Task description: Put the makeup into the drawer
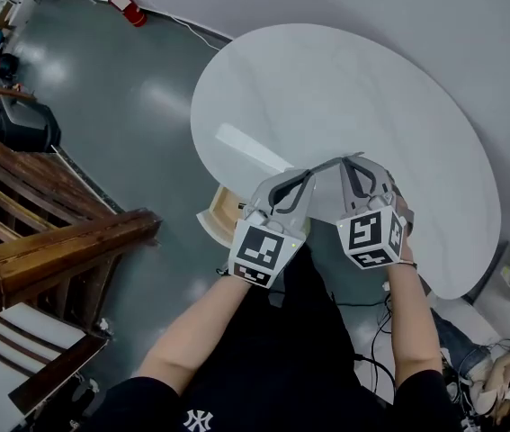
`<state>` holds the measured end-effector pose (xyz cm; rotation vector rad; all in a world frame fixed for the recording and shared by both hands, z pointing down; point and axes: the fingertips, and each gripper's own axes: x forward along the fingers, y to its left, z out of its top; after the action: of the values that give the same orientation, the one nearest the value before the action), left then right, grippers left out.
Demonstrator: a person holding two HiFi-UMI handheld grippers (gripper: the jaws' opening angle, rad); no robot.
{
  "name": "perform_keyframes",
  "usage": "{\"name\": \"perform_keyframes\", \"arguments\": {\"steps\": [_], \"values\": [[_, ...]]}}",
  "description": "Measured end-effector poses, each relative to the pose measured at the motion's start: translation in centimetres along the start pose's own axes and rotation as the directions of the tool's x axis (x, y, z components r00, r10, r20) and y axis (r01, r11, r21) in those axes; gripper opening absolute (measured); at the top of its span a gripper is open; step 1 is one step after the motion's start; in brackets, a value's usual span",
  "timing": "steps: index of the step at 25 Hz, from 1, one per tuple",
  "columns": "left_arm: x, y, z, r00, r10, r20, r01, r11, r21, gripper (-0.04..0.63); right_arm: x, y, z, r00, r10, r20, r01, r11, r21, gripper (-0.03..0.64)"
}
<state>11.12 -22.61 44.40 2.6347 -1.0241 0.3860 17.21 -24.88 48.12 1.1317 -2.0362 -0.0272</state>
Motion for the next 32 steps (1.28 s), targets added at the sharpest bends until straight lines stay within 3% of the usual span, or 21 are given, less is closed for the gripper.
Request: {"name": "perform_keyframes", "arguments": {"steps": [11, 21, 32], "values": [[-6.6, -0.6, 1.2, 0.999, 0.004, 0.042, -0.005, 1.000, 0.027, 0.011, -4.8, 3.2, 4.8, 0.998, -0.034, 0.045, 0.034, 0.999, 0.003, 0.014], [-13.3, 0.9, 0.5, 0.998, 0.040, 0.057, -0.043, 0.998, 0.049, 0.011, -7.5, 9.4, 8.4, 0.997, -0.015, 0.077, 0.014, 1.000, 0.007, 0.014], [-18.2, 2.5, -2.8, 0.996, 0.082, 0.042, -0.084, 0.996, 0.031, 0.011, -7.3, 16.8, 8.4, 0.997, 0.036, 0.064, -0.038, 0.999, 0.029, 0.014]]}}
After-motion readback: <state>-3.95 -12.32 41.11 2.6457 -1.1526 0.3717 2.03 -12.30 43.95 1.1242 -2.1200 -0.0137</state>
